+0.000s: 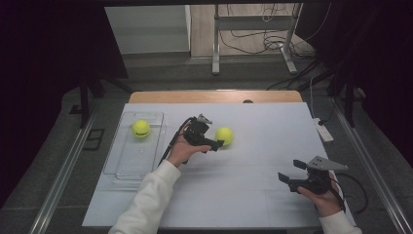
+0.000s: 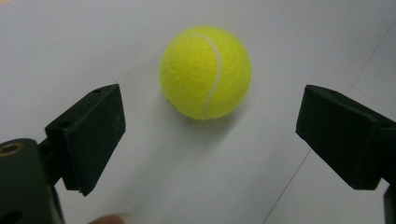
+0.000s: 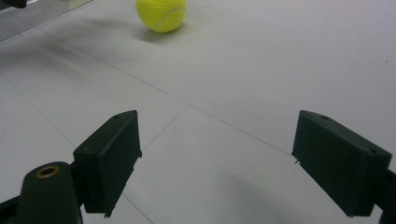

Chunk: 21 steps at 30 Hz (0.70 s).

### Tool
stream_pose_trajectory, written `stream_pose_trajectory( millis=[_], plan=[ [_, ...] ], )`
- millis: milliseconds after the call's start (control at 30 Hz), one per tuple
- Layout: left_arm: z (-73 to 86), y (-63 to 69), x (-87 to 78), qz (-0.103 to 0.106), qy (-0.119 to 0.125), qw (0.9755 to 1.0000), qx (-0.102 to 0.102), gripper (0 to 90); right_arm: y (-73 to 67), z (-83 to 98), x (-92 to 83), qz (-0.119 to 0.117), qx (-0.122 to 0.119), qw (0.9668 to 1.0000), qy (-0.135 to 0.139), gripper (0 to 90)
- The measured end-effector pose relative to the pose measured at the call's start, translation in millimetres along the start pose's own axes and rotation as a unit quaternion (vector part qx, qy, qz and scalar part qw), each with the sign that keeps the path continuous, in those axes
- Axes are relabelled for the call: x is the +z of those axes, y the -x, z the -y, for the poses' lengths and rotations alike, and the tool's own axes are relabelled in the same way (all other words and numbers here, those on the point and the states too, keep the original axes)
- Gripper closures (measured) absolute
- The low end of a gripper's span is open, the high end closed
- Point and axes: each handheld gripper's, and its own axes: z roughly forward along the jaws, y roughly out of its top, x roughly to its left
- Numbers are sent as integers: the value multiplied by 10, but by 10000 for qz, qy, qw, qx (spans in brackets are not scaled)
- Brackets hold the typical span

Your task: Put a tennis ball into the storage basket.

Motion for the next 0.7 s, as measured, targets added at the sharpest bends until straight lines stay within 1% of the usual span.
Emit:
stream_pose_trajectory(
  millis=[300, 467, 700],
  plan=[
    [-32, -23, 28, -31, -27, 10000, -50, 89, 4, 7, 16, 10, -6, 10000, -39, 152],
    [-48, -29, 88, -24, -67, 10000, -58, 88, 4, 7, 12, 13, 0, 10000, -37, 152],
    [-82, -42, 237, 14, -153, 9998, -108, 84, 9, 11, 9, 12, 5, 10000, -43, 152]
  ],
)
